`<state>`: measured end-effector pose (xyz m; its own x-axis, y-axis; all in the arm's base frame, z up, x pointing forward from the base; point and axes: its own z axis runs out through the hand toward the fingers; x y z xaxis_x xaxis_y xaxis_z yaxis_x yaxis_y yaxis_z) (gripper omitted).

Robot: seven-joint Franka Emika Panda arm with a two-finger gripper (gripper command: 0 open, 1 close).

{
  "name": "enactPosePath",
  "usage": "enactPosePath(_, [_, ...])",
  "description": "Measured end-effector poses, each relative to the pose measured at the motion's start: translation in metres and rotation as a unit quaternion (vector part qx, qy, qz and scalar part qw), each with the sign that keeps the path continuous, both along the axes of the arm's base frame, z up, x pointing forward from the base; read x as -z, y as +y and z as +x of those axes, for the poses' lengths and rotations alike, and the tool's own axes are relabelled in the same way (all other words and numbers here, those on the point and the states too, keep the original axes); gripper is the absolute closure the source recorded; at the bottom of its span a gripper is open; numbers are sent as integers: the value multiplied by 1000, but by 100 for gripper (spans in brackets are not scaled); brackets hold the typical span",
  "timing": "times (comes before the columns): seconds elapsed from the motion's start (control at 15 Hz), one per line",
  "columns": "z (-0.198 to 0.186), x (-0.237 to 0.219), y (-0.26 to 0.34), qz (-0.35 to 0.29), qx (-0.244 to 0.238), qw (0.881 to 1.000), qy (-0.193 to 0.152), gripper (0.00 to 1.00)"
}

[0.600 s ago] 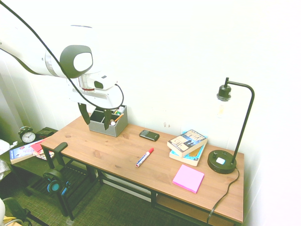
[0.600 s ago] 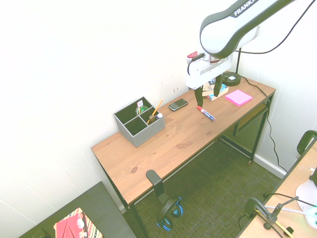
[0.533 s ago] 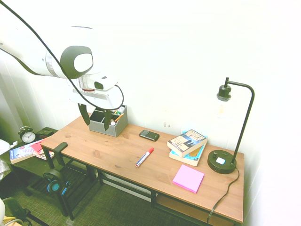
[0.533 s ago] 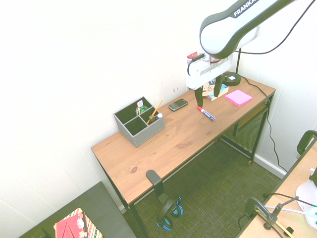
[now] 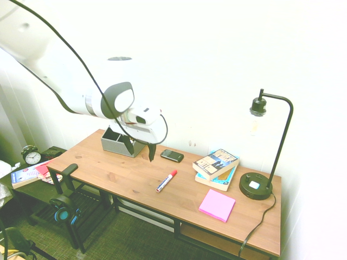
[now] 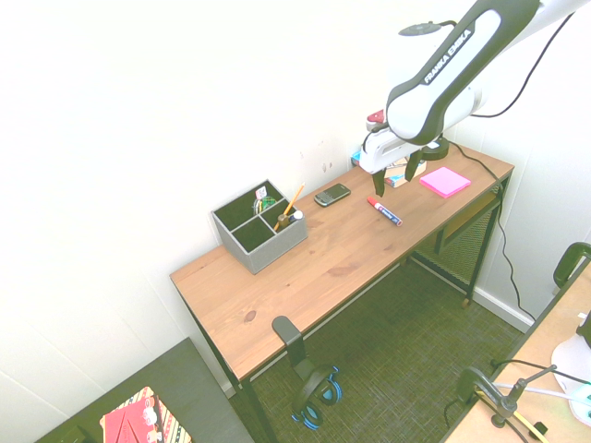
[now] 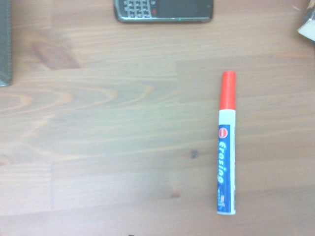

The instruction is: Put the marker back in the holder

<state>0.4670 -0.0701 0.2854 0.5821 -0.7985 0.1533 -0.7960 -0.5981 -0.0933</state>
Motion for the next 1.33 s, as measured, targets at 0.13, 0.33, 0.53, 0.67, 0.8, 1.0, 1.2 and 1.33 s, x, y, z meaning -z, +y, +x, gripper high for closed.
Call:
enactPosePath(0.13, [12, 26, -9, -1, -3, 1000, 6, 0])
enactPosePath(0.33, [29, 63, -27, -3, -8, 1000, 20, 0])
enactPosePath(0.53, [47, 85, -38, 1, -13, 1000, 25, 100])
enactPosePath(0.67, [52, 99, -40, 2, -19, 999, 31, 100])
enactPosePath(0.8, [55, 108, -42, 1, -22, 999, 36, 100])
enactPosePath(1.0, [61, 117, -41, 0, -24, 999, 38, 100])
enactPosePath(1.2, [62, 122, -39, 0, -24, 999, 40, 100])
enactPosePath(1.33, [63, 123, -39, 0, -22, 999, 40, 100])
